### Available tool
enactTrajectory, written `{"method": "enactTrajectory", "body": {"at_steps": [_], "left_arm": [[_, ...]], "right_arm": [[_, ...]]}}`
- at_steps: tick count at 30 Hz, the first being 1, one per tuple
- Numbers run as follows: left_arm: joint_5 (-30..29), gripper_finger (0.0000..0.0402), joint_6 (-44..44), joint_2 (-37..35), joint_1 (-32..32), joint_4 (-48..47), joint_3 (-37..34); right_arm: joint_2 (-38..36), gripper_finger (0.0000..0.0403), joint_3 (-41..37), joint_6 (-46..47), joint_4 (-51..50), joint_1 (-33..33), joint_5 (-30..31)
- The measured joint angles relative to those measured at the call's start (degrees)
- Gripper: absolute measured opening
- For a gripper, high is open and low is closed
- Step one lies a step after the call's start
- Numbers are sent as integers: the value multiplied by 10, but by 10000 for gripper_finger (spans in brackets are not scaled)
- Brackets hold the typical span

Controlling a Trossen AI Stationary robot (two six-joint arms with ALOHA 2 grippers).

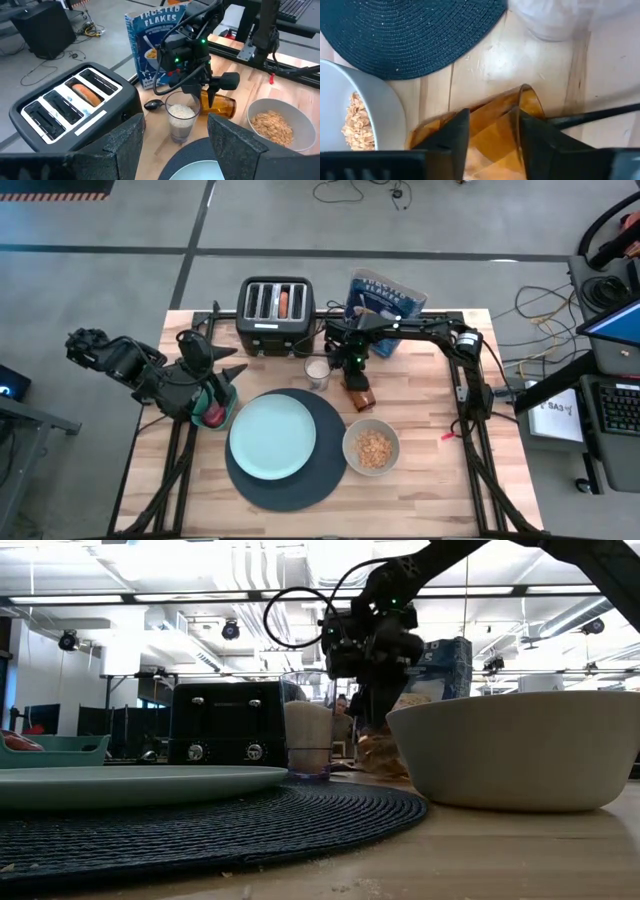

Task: Arrange a breakfast setting
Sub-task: Adjust the orange glass on the table

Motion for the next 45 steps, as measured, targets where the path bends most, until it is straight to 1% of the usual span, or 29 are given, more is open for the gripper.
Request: {"method": "enactTrajectory", "body": {"at_steps": [5,8,14,20,22,25,31,35,37,39,40,42,45], "left_arm": [[0,201,0,0,0,0,0],[0,201,-2,0,0,0,0],[0,201,-10,0,0,0,0],[0,201,-15,0,0,0,0],[-6,201,-16,1,0,0,0],[-13,201,-20,1,0,0,0],[-14,201,-20,1,0,3,0],[-14,201,-30,1,0,5,0],[-14,201,-38,1,0,5,0],[-15,201,-47,1,0,5,0],[-14,201,-50,1,0,5,0],[-14,201,-54,1,0,5,0],[-26,201,-54,1,0,7,0]], "right_arm": [[0,60,1,-3,-6,0,-14],[-2,35,12,-6,-15,1,-17],[-5,27,39,-10,-10,0,1],[-20,24,38,-7,6,0,39],[-26,23,37,-4,19,0,45],[-33,21,37,2,38,0,71],[-34,20,33,15,44,-1,73],[-40,20,27,28,69,-1,98],[-51,20,13,41,84,-1,102],[-76,20,-17,61,115,-2,107],[-91,19,-36,69,131,-1,120],[-133,14,-84,85,166,1,143],[-206,12,-163,124,241,5,150]]}}
